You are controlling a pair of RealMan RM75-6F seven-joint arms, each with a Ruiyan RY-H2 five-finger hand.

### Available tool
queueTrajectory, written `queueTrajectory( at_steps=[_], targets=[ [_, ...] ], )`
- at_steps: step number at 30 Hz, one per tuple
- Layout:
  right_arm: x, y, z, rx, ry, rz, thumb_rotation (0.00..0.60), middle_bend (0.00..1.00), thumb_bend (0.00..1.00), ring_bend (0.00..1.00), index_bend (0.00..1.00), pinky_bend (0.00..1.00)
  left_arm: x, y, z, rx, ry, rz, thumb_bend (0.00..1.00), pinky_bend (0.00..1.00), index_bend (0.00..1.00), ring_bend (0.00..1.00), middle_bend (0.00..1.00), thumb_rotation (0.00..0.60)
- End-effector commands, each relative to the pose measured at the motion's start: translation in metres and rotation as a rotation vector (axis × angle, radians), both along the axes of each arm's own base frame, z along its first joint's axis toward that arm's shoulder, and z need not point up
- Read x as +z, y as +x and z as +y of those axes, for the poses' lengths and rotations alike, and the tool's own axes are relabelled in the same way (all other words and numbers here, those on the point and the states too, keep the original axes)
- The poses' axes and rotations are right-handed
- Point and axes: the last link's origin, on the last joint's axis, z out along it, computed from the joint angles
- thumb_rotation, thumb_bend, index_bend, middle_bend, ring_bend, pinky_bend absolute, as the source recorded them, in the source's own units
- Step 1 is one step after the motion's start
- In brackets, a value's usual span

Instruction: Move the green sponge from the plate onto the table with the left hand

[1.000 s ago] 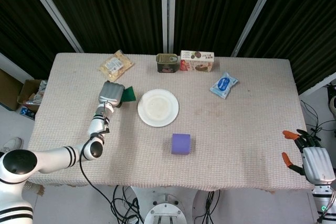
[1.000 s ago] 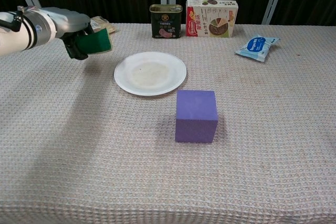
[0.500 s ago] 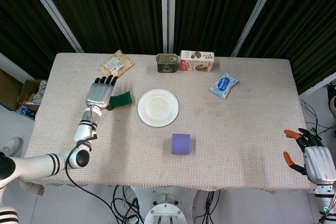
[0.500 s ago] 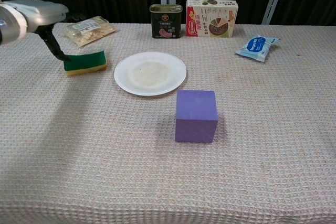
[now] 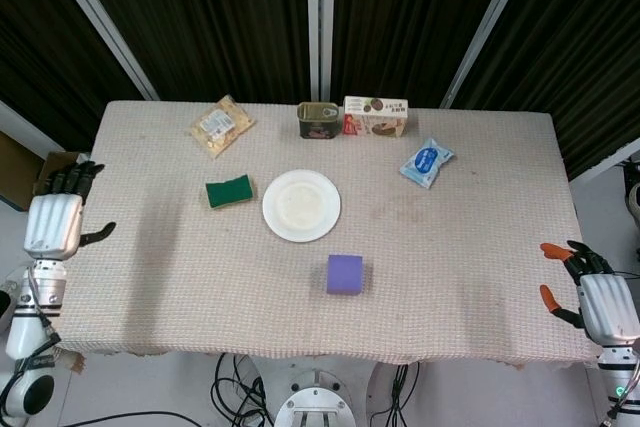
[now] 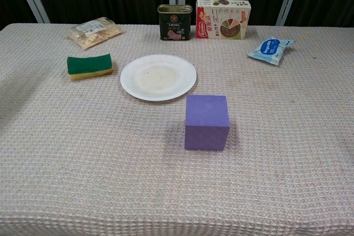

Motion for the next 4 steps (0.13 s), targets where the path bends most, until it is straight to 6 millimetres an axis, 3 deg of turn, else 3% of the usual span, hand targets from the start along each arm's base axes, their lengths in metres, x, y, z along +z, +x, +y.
queueTrajectory(
  at_steps=[1, 4],
  targets=[
    [-0.005, 0.004, -0.002, 0.013, 0.016, -0.002, 0.6, 0.3, 0.26, 0.16, 0.25, 0.24, 0.0, -0.015, -0.046, -0.009, 0.002, 0.024, 0.13, 0.15, 0.16, 0.13, 0.14, 0.6],
    [-0.008, 0.008, -0.005, 0.024, 0.026, -0.005, 0.6, 0.3, 0.26, 0.16, 0.25, 0.24, -0.004, -0.018, -0.068, 0.003, -0.014, 0.042, 0.13, 0.15, 0.16, 0.13, 0.14, 0.6]
  ],
)
